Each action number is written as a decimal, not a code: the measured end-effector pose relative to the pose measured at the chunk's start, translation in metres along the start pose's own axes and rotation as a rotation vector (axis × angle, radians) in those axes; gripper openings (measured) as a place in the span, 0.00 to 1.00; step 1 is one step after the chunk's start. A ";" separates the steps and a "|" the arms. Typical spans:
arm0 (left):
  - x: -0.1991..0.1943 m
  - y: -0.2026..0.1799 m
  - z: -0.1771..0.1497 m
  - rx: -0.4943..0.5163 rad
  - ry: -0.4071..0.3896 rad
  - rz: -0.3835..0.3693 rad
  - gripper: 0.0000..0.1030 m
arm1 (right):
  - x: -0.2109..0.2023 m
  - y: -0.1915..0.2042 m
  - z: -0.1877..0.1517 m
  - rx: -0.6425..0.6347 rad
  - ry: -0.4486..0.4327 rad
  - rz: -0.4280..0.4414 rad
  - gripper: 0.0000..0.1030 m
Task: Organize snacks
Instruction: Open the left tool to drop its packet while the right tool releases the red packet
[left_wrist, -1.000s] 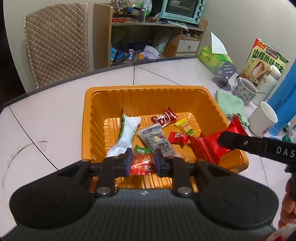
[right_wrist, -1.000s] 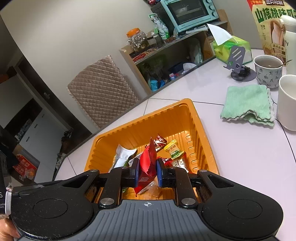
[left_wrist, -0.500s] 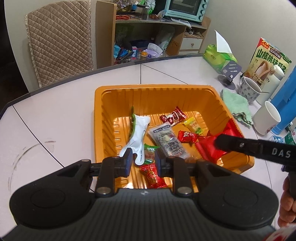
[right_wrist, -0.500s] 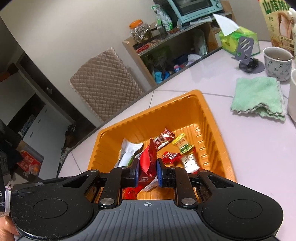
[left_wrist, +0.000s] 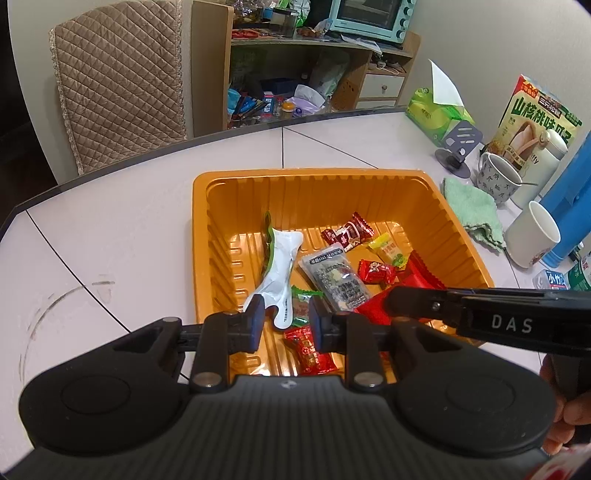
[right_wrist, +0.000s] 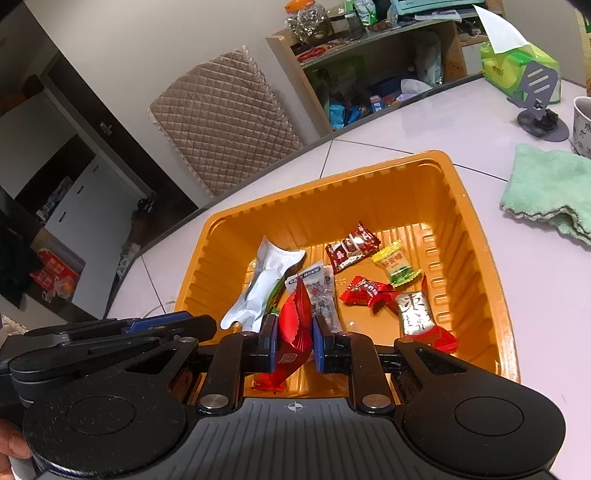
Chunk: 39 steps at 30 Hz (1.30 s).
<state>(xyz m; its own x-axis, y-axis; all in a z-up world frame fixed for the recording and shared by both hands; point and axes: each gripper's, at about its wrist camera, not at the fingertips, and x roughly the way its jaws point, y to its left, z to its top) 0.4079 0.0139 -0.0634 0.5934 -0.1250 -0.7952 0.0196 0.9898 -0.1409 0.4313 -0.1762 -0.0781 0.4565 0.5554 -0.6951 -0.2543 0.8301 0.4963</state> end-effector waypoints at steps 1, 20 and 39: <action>0.000 0.000 0.001 -0.001 0.000 0.000 0.22 | 0.001 0.000 0.001 0.000 0.001 0.007 0.19; -0.003 -0.002 0.001 -0.003 0.002 -0.023 0.23 | -0.005 -0.009 0.007 0.039 -0.024 -0.050 0.50; -0.044 -0.022 -0.009 0.018 -0.048 -0.032 0.38 | -0.050 -0.013 -0.012 0.046 -0.051 -0.088 0.56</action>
<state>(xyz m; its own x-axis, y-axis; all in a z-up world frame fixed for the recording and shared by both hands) 0.3745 -0.0027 -0.0304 0.6298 -0.1540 -0.7613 0.0534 0.9864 -0.1554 0.4019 -0.2143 -0.0562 0.5185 0.4766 -0.7100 -0.1730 0.8716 0.4587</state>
